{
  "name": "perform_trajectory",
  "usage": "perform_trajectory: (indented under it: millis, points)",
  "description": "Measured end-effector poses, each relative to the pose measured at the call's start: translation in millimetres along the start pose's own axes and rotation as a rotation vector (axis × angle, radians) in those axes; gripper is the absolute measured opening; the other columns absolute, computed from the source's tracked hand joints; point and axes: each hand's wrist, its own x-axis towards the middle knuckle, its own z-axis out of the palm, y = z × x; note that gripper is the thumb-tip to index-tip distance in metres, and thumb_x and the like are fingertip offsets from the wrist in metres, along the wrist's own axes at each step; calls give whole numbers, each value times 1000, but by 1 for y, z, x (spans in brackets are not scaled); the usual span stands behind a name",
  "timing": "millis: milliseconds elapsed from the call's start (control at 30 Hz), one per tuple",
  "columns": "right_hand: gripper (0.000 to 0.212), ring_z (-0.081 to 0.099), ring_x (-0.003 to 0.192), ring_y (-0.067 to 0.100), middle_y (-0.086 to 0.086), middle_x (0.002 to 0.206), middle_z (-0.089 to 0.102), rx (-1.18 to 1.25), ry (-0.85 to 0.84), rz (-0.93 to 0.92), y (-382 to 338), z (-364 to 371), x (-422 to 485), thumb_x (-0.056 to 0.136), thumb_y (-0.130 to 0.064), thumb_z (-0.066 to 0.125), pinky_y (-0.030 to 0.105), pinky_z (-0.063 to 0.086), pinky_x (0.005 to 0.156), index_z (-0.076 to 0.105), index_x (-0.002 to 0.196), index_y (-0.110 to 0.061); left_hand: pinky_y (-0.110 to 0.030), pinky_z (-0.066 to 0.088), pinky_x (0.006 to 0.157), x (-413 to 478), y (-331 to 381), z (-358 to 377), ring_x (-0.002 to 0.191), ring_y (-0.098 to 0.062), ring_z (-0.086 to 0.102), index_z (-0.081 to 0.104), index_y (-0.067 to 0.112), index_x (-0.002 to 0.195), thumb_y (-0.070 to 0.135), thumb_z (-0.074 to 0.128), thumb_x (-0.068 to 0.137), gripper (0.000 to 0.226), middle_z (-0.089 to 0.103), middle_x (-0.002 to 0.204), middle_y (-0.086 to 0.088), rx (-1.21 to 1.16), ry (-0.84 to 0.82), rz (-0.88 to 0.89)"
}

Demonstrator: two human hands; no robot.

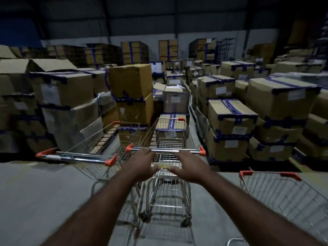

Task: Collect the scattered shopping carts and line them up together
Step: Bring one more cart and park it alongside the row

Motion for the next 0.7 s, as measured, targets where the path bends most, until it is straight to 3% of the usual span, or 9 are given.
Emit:
perform_trajectory:
  millis: [167, 367, 567, 700]
  points:
    - [81, 28, 150, 26, 5, 164, 31, -7, -40, 66, 31, 22, 88, 91, -73, 50, 54, 27, 120, 34, 156, -27, -47, 14, 122, 75, -44, 22, 154, -25, 3, 11, 27, 160, 62, 54, 93, 87, 4, 168, -1, -34, -77, -59]
    - [80, 18, 154, 25, 5, 168, 23, 9, -131, 147, 79, 53, 203, 94, -70, 49, 60, 11, 122, 29, 159, -27, -42, 23, 121, 193, -87, 52, 150, -25, 23, 25, 23, 158, 64, 49, 94, 79, 23, 165, -4, -38, -188, -102]
    - [74, 27, 150, 25, 8, 162, 33, 15, -251, 227, 128, 94, 270, 98, -69, 40, 54, 23, 117, 37, 155, -23, -40, 31, 117, 279, -111, 105, 145, -23, 32, 38, 21, 152, 60, 46, 98, 67, 33, 160, -5, -129, -270, -151]
    - [79, 44, 138, 30, 12, 149, 50, 43, -286, 325, 146, 124, 279, 94, -77, 30, 46, 40, 108, 48, 147, -21, -46, 36, 113, 295, -121, 140, 142, -26, 38, 46, 23, 146, 65, 29, 98, 66, 39, 156, -7, -157, -365, -220]
